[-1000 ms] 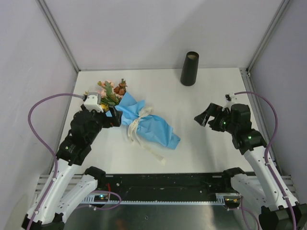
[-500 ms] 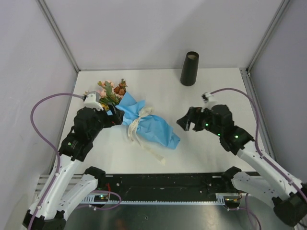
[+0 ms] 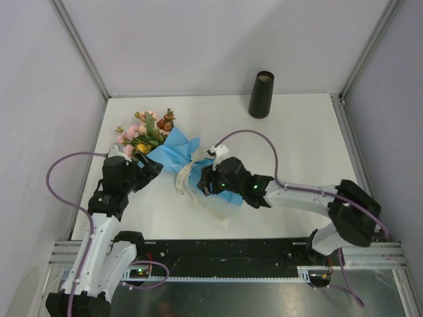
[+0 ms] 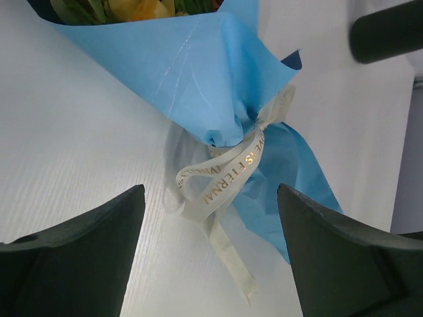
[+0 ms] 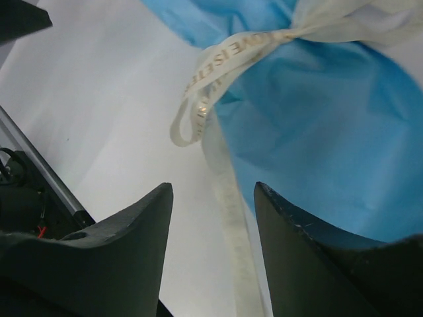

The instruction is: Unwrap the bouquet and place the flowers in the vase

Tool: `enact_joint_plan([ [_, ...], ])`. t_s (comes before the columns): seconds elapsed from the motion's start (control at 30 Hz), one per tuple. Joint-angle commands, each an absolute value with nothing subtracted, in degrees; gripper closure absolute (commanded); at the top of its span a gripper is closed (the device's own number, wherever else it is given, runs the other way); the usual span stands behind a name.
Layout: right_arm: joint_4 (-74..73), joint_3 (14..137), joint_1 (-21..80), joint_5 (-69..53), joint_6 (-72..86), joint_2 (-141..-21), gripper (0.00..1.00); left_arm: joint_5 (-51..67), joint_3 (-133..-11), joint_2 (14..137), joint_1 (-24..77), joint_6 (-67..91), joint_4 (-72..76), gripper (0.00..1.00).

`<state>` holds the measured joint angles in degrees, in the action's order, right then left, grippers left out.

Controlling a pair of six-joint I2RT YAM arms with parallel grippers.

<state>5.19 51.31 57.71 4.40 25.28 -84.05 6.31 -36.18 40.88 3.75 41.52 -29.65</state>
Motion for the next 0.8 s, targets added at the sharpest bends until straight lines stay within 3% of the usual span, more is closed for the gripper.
enact_joint_plan([
  [0.0, 17.9, 54.5, 62.1, 11.3, 24.6, -91.0, 0.44, 2.5, -34.8, 35.7, 2.9, 44.9, -29.9, 0.14],
  [0.3, 23.8, 58.4, 66.4, 15.7, 23.5, -103.1, 0.54, -1.5, -36.7, 35.5, 2.4, 43.6, -35.8, 0.13],
  [0.77, 21.8, 61.8, 69.1, 28.7, 20.6, -110.5, 0.55, -4.1, -36.6, 34.4, 2.4, 44.0, -36.8, 0.13],
])
